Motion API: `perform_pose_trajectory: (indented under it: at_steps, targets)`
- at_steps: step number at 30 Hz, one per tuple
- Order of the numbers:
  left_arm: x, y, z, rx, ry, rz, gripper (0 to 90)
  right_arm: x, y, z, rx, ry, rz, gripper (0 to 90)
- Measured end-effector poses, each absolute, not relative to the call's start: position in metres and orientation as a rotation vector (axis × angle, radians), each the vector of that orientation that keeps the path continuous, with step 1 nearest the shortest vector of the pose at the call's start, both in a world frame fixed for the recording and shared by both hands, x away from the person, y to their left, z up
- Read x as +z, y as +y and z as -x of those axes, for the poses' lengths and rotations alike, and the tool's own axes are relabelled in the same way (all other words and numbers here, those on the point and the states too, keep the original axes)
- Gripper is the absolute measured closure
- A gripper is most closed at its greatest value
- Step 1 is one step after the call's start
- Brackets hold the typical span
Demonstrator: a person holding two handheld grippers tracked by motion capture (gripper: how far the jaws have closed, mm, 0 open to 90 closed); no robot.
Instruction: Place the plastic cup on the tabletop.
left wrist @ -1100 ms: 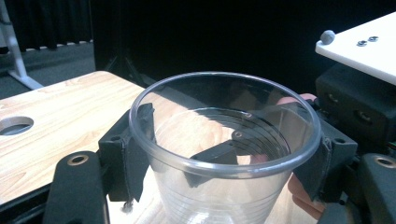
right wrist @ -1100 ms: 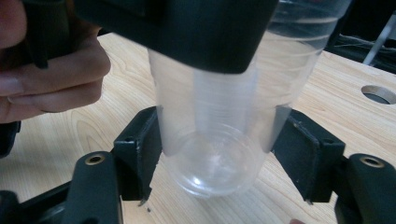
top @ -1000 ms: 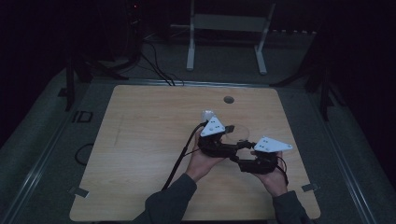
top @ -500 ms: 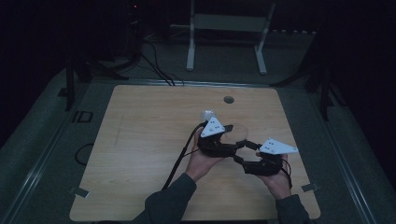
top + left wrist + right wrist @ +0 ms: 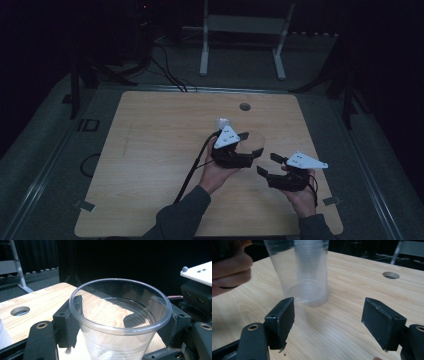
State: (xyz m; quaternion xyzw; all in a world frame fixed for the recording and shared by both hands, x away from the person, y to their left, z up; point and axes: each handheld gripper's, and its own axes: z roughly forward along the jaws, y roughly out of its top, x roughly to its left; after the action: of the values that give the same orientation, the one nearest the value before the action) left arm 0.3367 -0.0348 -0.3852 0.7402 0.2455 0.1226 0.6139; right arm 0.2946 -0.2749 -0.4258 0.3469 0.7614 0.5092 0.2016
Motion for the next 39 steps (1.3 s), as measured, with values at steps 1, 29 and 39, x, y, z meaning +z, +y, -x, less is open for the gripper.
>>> perform_pose_trajectory:
  at_steps: [1, 29, 39]
  targets:
    - [-0.386, -0.035, -0.337, 0.286, 0.567, -1.705, 28.1, -0.427, -0.275, -0.294, 1.413, 2.124, -0.971, 26.2]
    - [-0.397, -0.046, -0.339, 0.338, 0.59, -1.664, 28.2, -0.437, -0.29, -0.292, 1.411, 2.081, -1.046, 26.2]
    - [-0.4, -0.048, -0.339, 0.371, 0.595, -1.664, 28.2, -0.436, -0.296, -0.29, 1.428, 2.061, -1.061, 26.2]
